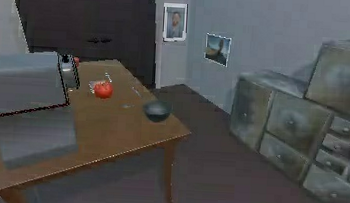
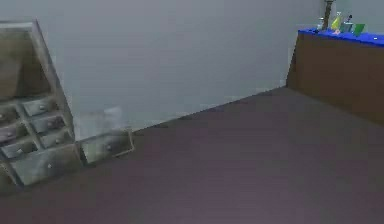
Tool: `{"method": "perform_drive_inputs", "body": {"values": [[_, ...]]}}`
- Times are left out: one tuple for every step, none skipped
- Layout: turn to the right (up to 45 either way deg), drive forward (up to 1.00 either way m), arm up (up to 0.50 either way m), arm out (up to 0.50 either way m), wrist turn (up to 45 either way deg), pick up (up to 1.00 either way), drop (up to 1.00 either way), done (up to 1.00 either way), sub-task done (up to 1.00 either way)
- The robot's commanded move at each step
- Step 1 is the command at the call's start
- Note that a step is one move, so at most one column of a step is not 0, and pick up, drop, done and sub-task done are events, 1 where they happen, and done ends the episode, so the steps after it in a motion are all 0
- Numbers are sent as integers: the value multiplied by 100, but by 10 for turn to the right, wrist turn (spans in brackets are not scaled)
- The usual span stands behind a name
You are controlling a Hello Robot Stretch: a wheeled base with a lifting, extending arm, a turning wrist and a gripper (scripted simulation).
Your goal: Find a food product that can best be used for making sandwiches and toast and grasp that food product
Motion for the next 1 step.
{"method": "perform_drive_inputs", "body": {"values": [[450,0,0,0,0,0,0,0,0]]}}
